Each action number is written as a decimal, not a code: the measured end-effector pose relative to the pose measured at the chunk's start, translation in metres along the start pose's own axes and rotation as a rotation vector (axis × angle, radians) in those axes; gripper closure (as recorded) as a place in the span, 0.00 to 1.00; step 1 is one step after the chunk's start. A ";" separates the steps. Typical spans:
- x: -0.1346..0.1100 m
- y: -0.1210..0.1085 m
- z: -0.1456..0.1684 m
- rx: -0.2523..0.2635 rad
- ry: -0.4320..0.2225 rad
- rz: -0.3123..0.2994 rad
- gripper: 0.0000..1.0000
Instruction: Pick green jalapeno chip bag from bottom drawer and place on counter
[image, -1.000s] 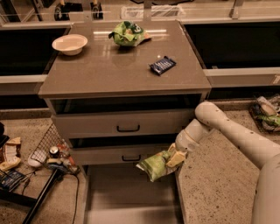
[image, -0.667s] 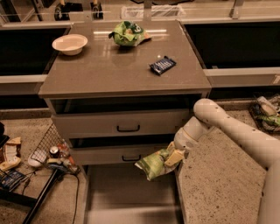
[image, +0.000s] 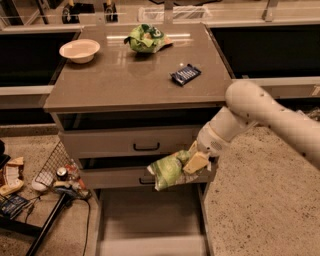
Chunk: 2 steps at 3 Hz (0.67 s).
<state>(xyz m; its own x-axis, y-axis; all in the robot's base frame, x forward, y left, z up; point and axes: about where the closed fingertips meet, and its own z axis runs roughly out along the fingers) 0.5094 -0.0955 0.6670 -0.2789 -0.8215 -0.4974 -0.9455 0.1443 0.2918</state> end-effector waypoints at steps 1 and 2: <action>-0.057 0.015 -0.078 0.125 0.023 -0.021 1.00; -0.115 0.007 -0.144 0.218 0.034 -0.048 1.00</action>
Offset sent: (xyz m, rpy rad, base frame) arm 0.1278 0.0280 0.3353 -0.0718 -0.4195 -0.1253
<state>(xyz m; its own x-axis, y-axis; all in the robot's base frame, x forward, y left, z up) 0.5587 -0.0794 0.8434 -0.2303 -0.8480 -0.4773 -0.9725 0.2174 0.0831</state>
